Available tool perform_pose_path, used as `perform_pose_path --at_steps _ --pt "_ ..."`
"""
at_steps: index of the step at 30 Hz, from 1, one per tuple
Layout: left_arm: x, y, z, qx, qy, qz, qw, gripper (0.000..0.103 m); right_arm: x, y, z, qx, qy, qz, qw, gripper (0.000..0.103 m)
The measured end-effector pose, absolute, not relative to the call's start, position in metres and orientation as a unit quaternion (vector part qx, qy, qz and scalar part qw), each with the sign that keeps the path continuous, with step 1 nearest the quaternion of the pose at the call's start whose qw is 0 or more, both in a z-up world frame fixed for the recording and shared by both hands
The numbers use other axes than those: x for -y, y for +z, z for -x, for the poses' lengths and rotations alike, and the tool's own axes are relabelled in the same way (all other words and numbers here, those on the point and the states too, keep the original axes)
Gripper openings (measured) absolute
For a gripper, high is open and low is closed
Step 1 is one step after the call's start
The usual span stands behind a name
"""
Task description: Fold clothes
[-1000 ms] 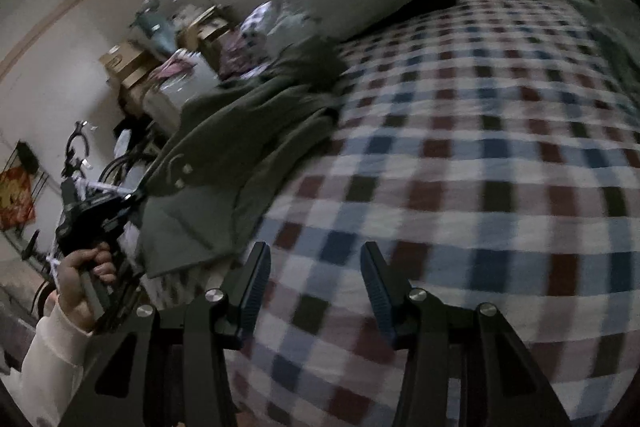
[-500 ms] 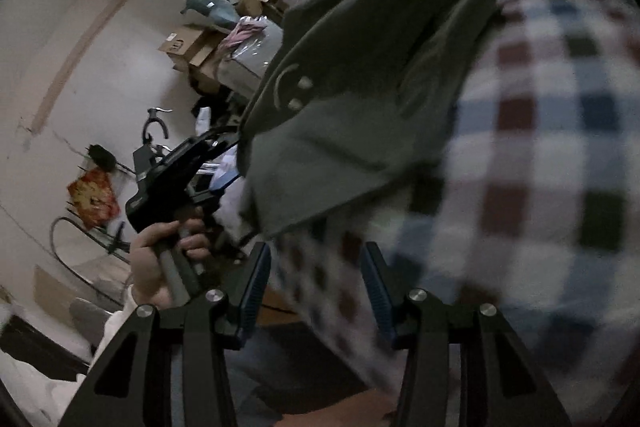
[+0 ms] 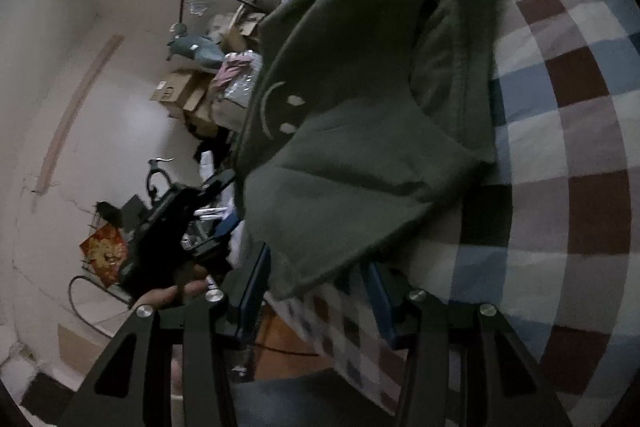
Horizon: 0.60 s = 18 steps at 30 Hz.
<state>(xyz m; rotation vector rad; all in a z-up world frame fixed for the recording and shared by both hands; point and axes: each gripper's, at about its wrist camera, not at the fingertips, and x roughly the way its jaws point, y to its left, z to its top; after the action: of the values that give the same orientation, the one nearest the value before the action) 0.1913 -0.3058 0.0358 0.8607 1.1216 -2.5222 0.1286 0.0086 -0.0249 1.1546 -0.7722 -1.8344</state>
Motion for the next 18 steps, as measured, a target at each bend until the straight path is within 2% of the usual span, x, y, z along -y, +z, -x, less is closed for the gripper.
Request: perform_pose_path --at_steps 3,5,8,13,18 --pt "0.306 0.037 -0.193 -0.388 -0.866 -0.290 0.125 0.063 -0.006 -0.020 -0.125 0.281 -0.746 -0.455 0.396 0.030" --pt "0.305 0.038 -0.194 -0.387 -0.867 -0.288 0.126 0.063 -0.008 -0.016 -0.126 0.263 -0.757 -0.449 0.394 0.008" --pt "0.304 0.039 -0.195 -0.388 -0.867 -0.284 0.130 0.063 -0.013 -0.004 -0.129 0.229 -0.780 -0.428 0.396 0.004" --pt "0.301 0.040 -0.191 -0.391 -0.868 -0.278 0.132 0.062 -0.031 0.022 -0.135 0.159 -0.823 -0.383 0.389 0.003" --pt "0.293 0.042 -0.184 -0.386 -0.871 -0.276 0.129 0.062 -0.081 0.043 -0.131 0.175 -0.837 -0.346 0.387 0.002"
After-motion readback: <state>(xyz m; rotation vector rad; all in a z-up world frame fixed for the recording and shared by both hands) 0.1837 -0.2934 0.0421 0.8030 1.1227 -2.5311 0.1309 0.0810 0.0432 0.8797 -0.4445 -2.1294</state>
